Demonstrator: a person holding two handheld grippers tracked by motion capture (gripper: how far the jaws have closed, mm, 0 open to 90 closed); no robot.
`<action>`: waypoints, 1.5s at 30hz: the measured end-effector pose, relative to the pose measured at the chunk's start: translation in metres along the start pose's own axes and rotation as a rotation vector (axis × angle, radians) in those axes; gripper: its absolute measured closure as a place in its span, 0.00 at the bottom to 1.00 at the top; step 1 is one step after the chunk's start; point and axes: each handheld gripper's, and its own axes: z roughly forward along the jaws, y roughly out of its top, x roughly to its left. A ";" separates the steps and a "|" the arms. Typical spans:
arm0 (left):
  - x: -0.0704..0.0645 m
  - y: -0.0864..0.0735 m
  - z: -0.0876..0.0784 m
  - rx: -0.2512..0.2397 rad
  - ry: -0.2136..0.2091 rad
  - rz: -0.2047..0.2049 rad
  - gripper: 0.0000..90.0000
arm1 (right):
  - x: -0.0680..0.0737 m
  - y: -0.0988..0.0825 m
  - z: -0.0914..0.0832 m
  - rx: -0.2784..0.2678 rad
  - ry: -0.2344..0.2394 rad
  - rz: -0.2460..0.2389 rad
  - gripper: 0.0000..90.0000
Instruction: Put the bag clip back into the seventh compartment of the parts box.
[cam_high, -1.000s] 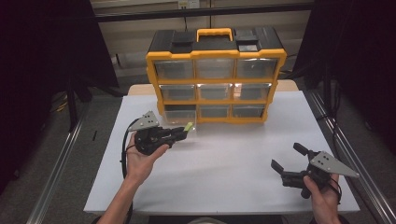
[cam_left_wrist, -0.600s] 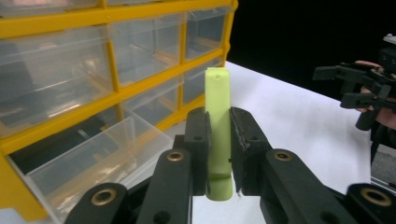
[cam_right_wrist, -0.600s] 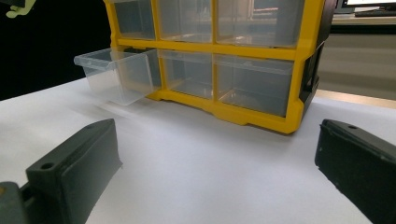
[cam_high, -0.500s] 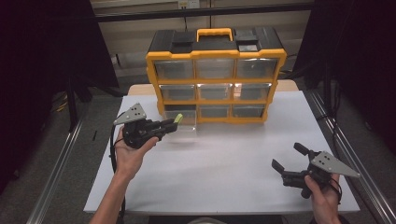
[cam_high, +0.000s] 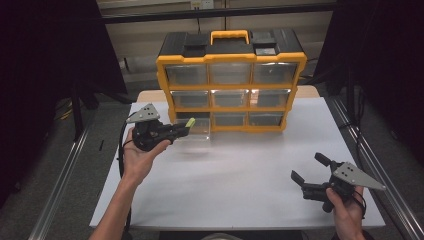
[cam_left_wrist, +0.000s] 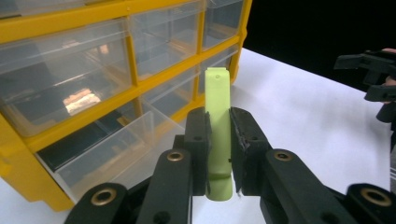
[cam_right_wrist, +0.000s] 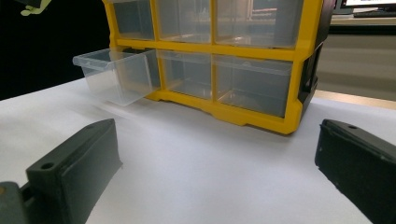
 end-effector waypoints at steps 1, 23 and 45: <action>0.001 0.001 0.000 0.006 0.002 0.001 0.87 | 0.000 0.000 0.000 0.001 0.000 0.003 0.00; 0.025 0.020 0.003 0.066 0.039 0.002 0.87 | 0.000 0.000 0.001 -0.001 0.000 0.003 0.00; 0.044 0.024 0.016 0.146 0.055 -0.020 0.87 | -0.001 0.000 0.000 0.003 -0.001 0.000 0.00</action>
